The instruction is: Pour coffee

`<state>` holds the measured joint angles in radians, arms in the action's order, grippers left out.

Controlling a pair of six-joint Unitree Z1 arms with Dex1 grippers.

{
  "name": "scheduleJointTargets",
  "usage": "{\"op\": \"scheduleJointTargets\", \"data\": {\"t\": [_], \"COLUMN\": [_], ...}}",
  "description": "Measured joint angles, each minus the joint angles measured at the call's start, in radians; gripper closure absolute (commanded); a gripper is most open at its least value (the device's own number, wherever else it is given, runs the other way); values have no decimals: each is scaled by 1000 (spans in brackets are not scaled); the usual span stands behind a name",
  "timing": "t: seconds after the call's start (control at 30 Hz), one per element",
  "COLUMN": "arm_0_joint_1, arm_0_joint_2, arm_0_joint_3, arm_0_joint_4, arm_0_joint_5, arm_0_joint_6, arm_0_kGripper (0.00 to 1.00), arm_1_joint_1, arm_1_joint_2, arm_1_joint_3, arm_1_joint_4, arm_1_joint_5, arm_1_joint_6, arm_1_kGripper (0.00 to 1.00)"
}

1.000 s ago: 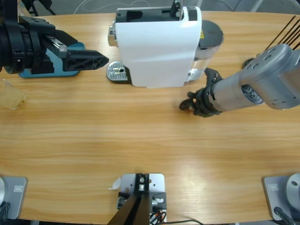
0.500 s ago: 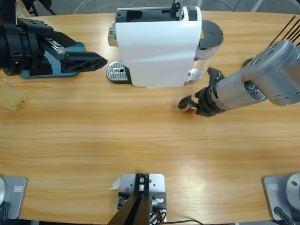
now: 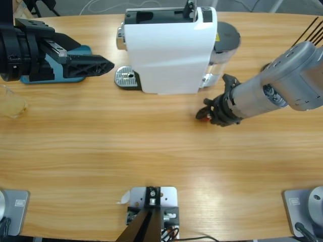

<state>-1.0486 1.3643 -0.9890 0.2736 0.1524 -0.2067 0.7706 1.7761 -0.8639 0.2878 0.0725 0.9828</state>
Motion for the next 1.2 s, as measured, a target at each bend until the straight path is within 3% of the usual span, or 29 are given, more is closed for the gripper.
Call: {"op": "scheduleJointTargets", "data": {"t": [0.27,0.3,0.33,0.37,0.4,0.67,0.97,1.2], "arm_0_joint_1": [0,0,0,0,0,0,0,0], "arm_0_joint_2": [-4,-4,-4,-4,-4,-4,-4,-4], "arm_0_joint_3": [14,16,17,19,20,21,28,28], "arm_0_joint_4": [0,0,0,0,0,0,0,0], "arm_0_joint_5": [0,0,0,0,0,0,0,0], "arm_0_joint_6": [-7,-7,-7,-7,-7,-11,-13,-13], "arm_0_kGripper": [0,0,0,0,0,0,0,0], "arm_1_joint_1": [-3,-5,-6,-7,-8,-9,-11,-22], "arm_1_joint_2": [11,11,11,11,11,13,12,12], "arm_1_joint_3": [0,0,0,0,0,-30,-33,-25], "arm_1_joint_4": [0,0,0,0,0,45,49,-57], "arm_1_joint_5": [0,0,0,0,0,-4,-79,20], "arm_1_joint_6": [-8,-13,-17,-21,-24,-44,-329,-531], "arm_1_kGripper": [880,636,270,61,2,0,60,73]}}
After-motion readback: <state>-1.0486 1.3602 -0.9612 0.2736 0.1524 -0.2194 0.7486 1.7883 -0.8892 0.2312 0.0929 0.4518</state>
